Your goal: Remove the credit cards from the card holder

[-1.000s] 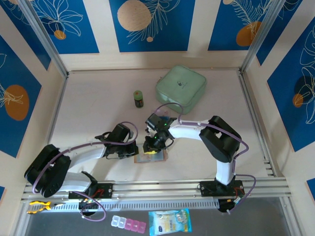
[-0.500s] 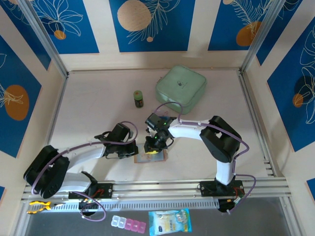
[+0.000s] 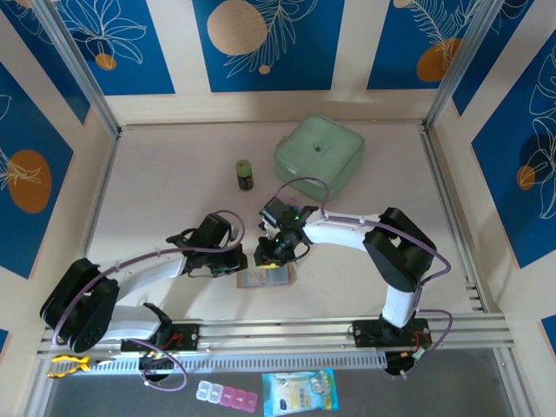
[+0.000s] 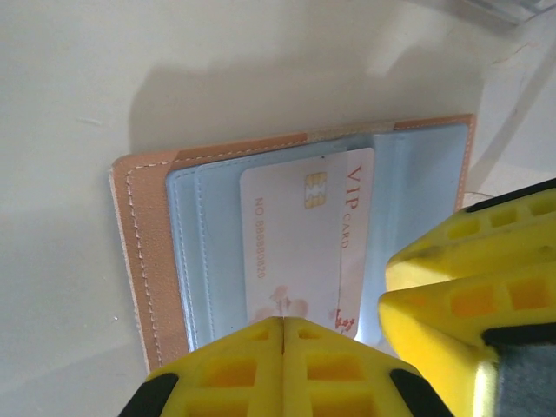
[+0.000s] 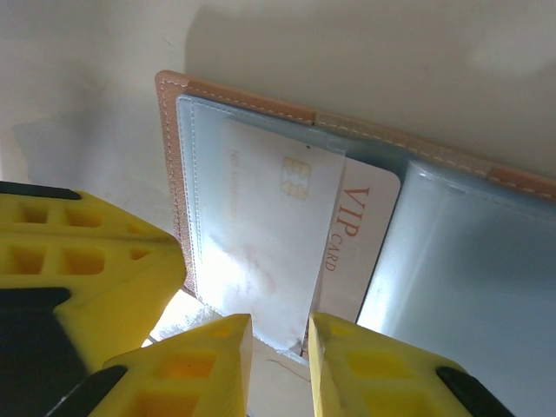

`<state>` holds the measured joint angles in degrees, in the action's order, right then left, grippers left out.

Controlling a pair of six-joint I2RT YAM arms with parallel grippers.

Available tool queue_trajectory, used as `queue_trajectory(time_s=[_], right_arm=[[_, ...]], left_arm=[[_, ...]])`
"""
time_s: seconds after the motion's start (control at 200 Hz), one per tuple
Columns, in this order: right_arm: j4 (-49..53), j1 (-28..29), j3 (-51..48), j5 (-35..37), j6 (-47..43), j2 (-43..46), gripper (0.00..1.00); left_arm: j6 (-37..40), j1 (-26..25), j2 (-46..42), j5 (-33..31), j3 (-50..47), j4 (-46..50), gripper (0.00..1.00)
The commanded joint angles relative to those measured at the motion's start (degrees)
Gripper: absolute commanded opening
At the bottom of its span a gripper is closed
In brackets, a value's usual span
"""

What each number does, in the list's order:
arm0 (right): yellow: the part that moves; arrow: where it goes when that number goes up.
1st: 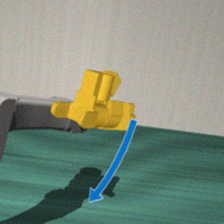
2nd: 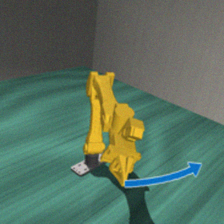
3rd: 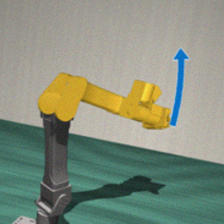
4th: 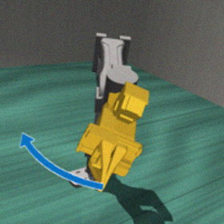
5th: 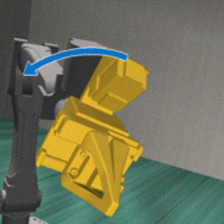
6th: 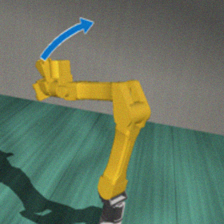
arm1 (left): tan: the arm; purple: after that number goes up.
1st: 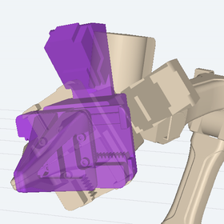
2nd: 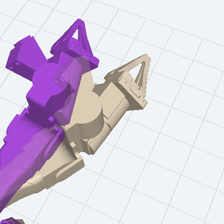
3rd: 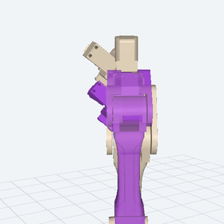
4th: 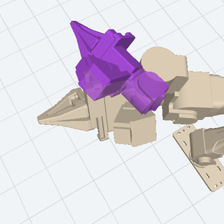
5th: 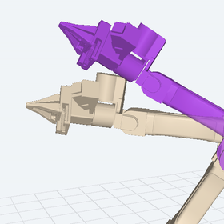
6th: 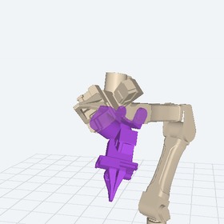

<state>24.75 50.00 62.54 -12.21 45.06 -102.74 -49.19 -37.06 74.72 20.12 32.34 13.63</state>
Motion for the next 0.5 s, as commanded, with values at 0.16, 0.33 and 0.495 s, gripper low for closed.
queue_trajectory(time_s=[0.16, 0.33, 0.495], right_arm=[[-0.4, -0.8, -2.1, -1.2, 1.3, 1.3, 0.26], [-1.3, -1.0, -2.9, -1.7, 1.7, 1.2, 0.26], [-2.8, -1.4, -3.8, -2.8, 2.3, 1.0, 0.26]], left_arm=[[-0.6, -0.6, 3.0, 0.9, -1.0, -2.0, 0.0], [-0.6, -0.6, 3.8, 0.7, -1.9, -2.6, 0.0], [-0.6, -0.6, 4.6, 0.3, -2.5, -2.7, 0.0]])
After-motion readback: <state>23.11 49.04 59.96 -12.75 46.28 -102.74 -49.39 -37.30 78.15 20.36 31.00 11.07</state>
